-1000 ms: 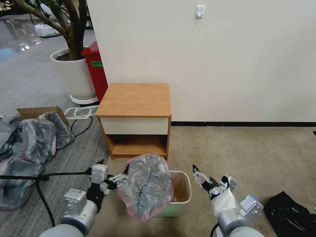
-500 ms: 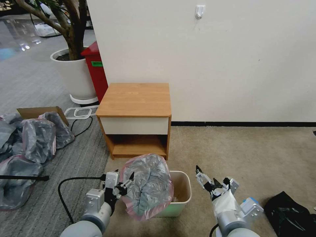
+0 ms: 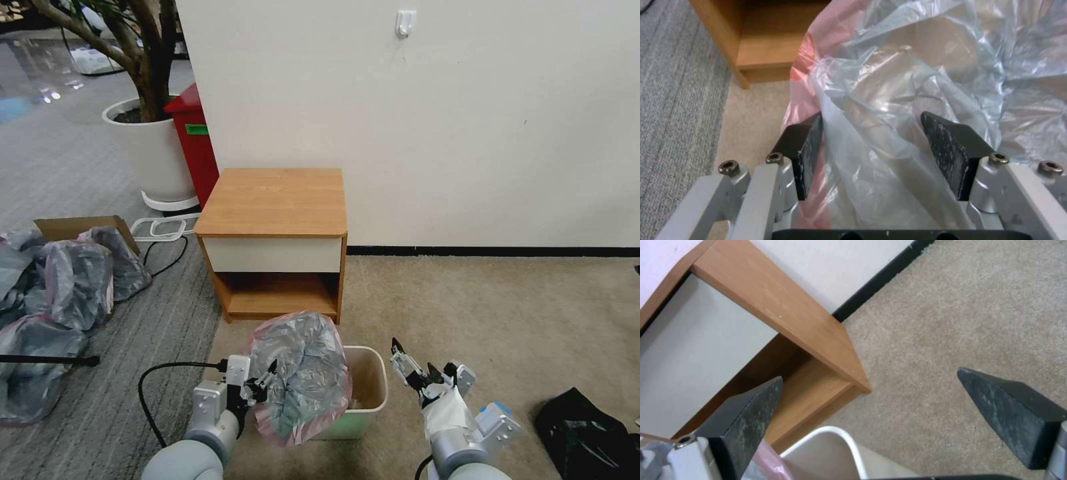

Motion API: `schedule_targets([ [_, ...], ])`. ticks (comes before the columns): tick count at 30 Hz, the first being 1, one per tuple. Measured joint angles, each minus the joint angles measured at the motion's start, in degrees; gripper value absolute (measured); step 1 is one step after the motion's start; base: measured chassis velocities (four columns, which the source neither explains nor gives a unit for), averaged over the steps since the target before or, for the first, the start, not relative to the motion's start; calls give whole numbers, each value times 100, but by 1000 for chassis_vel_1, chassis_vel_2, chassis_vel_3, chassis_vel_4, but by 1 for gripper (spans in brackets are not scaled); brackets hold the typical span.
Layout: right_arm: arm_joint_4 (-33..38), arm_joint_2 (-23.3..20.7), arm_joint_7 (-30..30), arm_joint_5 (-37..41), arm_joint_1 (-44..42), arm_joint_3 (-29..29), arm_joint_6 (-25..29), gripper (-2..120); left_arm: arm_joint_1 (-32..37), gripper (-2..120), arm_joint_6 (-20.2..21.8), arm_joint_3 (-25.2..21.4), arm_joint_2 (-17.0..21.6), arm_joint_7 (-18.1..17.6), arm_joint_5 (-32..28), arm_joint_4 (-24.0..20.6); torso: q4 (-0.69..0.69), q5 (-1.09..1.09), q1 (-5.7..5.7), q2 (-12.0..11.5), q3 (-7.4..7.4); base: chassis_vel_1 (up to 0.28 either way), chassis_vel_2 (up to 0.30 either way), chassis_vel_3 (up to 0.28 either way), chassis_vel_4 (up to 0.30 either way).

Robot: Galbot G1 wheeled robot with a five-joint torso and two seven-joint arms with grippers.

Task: Pick up the garbage bag from the table and place it over the trash can.

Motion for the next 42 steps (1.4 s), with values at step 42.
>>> schedule_targets([
  [42,-83,19,28,-115,-83,49,55,100,-1151,61,1044,444,-4,-1450,-1440,229,0,0,0,0,0,0,0,0,0],
])
